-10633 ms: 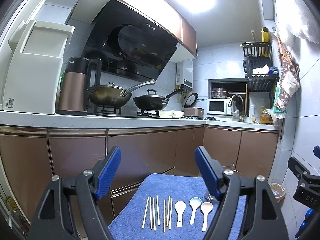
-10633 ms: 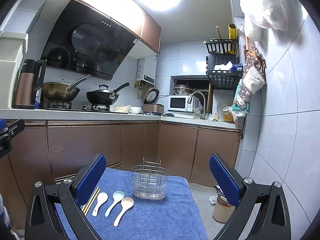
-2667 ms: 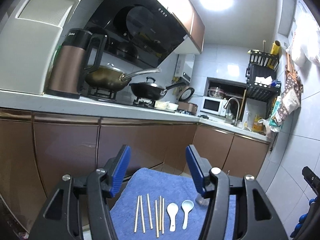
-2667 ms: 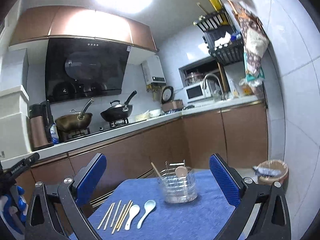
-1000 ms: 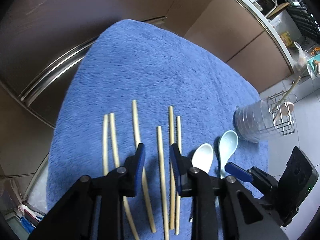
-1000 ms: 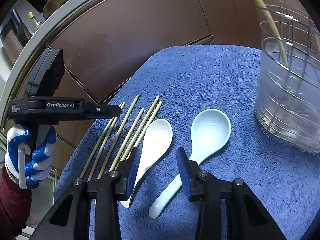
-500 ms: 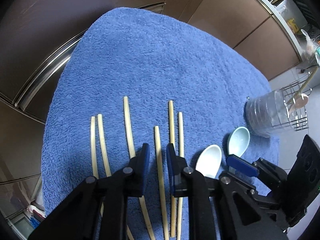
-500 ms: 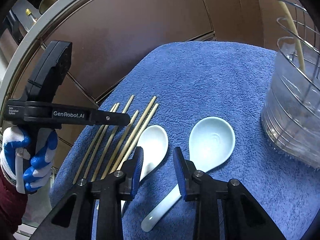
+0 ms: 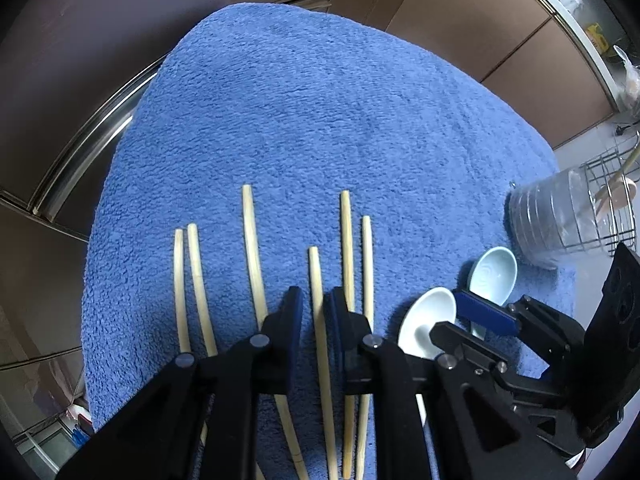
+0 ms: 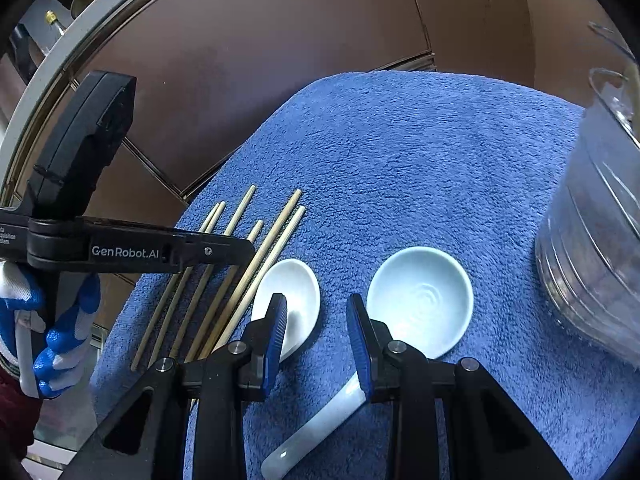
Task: Organize utensils
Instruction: 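Close the right tool on a white spoon while the left tool grasps another chopstick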
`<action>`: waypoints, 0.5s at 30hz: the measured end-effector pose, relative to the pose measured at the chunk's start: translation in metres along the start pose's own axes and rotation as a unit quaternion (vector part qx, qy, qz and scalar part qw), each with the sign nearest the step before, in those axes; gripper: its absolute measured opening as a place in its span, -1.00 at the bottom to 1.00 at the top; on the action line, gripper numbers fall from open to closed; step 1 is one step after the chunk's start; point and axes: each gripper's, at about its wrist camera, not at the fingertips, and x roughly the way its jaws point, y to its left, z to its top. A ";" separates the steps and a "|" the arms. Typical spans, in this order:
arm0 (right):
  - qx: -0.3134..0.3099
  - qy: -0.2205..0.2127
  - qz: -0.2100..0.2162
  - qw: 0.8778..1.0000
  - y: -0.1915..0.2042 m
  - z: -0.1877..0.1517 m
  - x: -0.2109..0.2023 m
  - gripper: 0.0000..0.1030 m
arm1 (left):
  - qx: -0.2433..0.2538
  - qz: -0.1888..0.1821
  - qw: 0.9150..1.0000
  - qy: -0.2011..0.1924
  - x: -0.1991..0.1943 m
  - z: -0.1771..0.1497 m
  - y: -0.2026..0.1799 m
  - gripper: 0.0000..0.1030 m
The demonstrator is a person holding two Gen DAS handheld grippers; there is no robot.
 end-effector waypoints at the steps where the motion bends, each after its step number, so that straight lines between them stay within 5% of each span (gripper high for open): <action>1: -0.001 0.002 0.001 1.000 0.000 0.001 0.001 -0.44 | 0.000 0.000 1.000 0.001 0.001 0.000 0.003 -0.77; 15: -0.031 0.024 -0.004 0.999 0.006 0.008 0.011 -0.57 | 0.014 0.044 0.999 0.004 0.010 0.000 -0.015 -0.82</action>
